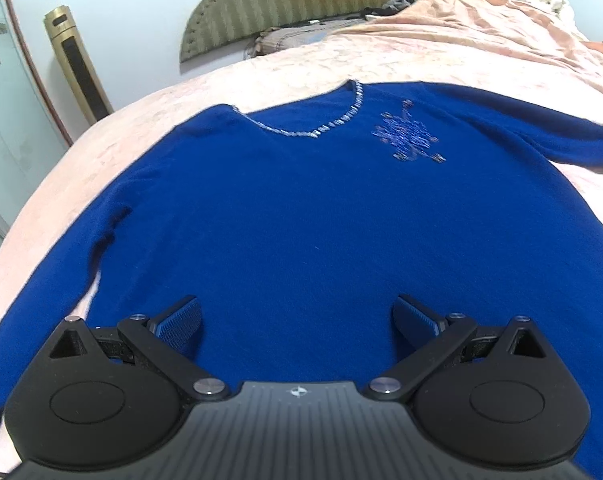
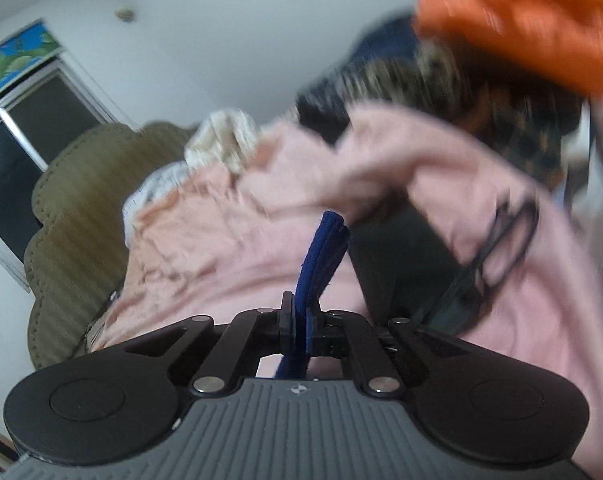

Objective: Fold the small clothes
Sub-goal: 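Close the right gripper on the sleeve cuff and lift it, then carry the held sleeve across the sweater body toward the left gripper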

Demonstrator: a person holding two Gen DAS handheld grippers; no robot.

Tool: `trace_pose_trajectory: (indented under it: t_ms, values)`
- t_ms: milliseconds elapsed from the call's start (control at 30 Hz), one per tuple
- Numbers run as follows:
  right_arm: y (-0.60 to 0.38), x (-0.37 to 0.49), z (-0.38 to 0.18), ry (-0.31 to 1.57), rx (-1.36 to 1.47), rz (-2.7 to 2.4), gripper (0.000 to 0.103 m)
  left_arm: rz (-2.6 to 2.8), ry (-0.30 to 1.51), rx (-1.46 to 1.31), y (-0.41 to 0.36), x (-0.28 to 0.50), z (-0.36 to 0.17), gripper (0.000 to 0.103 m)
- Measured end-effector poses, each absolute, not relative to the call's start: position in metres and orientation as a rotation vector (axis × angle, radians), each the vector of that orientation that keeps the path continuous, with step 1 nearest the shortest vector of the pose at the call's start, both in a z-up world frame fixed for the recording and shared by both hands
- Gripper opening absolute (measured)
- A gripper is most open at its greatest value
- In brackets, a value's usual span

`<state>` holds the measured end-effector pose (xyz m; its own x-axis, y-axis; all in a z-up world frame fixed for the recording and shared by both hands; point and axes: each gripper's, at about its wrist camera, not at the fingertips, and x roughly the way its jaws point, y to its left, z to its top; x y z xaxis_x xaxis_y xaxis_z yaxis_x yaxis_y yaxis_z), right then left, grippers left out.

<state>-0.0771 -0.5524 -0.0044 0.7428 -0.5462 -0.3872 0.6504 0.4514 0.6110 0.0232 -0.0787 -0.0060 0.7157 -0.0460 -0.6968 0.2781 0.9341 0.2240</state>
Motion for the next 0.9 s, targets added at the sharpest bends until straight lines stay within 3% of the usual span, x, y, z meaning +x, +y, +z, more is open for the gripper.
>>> trace_pose_trajectory:
  t_ms: [167, 633, 900]
  values:
    - [-0.535, -0.095, 0.031, 0.019, 0.606, -0.845, 0.009, -0.140, 0.750, 0.285, -0.061, 0.040, 0.000, 0.103]
    - [-0.385, 0.013, 0.071, 0.156, 0.279, -0.432, 0.009, -0.049, 0.771, 0.261, -0.026, 0.072, -0.004, 0.103]
    - [-0.304, 0.078, 0.065, 0.290, 0.209, -0.244, 0.009, -0.037, 0.779, 0.254, -0.010, 0.085, -0.006, 0.103]
